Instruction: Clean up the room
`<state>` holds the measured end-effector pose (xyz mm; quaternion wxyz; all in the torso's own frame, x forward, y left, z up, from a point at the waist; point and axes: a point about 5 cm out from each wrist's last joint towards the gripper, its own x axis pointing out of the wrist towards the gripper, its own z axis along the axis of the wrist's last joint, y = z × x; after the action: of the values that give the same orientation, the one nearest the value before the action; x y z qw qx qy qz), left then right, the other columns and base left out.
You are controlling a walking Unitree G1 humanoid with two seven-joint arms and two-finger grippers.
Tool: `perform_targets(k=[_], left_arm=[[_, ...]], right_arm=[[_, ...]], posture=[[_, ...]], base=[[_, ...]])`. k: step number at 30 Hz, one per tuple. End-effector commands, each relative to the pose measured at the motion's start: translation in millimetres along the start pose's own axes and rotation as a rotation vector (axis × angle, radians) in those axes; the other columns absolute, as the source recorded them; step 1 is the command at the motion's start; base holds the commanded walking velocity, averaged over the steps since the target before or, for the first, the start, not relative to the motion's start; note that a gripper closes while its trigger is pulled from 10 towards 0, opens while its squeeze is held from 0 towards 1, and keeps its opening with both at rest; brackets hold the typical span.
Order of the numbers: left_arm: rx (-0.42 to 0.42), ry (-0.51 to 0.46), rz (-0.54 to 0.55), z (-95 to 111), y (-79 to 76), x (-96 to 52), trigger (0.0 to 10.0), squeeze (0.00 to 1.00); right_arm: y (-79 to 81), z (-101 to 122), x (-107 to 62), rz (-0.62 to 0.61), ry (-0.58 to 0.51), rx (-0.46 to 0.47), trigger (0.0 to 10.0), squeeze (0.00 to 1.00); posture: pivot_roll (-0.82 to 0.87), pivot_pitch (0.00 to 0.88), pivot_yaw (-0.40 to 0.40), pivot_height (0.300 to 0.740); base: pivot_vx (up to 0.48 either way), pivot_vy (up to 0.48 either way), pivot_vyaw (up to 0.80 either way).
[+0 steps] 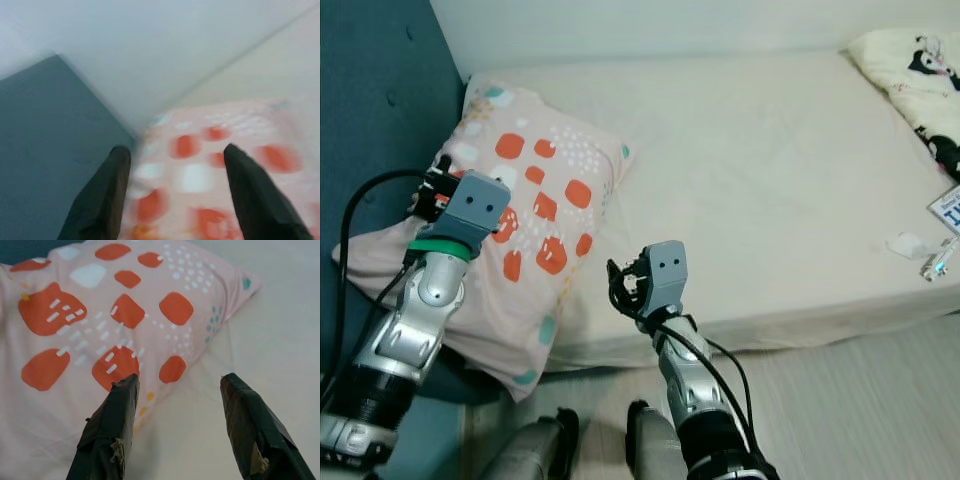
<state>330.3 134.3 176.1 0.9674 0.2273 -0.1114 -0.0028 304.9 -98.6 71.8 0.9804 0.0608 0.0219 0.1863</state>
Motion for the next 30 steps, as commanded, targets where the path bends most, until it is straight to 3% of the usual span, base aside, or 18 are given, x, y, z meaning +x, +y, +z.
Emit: perform_targets(k=[1,3,9,13,23,30], left_arm=[[-0.192,0.081,-0.104,-3,-13.8,-6.2,10.0,0.00],[-0.374,0.109,-0.208,0,-27.1,-15.0,10.0,0.00],[-0.432,0.095,-0.272,2,-34.4,-25.2,10.0,0.00],[-0.457,0.086,-0.291,5,-36.1,-26.9,10.0,0.00],[-0.421,0.094,-0.292,5,-32.8,-18.6,10.0,0.00],[-0.409,0.105,-0.306,4,-38.5,-15.4,10.0,0.00]], right_arm=[[0.9,3,-3.5,0.005,-0.038,0.019,10.0,0.00],[2.6,17,-5.8,0.008,-0.118,0.026,10.0,0.00],[0.1,25,-10.3,-0.016,-0.163,0.017,10.0,0.00],[-3.8,28,-13.8,-0.032,-0.177,0.006,10.0,0.00],[-7.9,43,-9.1,-0.032,-0.218,-0.003,10.0,0.00],[-11.1,47,-1.4,-0.057,-0.227,0.057,10.0,0.00]], posture=[[0.01,0.095,0.037,0.740],[0.00,0.079,0.034,0.740],[-0.01,0.060,0.034,0.740],[-0.02,0.045,0.035,0.740],[-0.02,0.000,0.042,0.740],[-0.02,0.000,0.053,0.740]], base=[[0.000,0.000,0.00],[0.000,0.000,0.00],[0.000,0.000,0.00],[0.000,0.000,0.00],[0.000,0.000,0.00],[0.000,0.000,0.00]])
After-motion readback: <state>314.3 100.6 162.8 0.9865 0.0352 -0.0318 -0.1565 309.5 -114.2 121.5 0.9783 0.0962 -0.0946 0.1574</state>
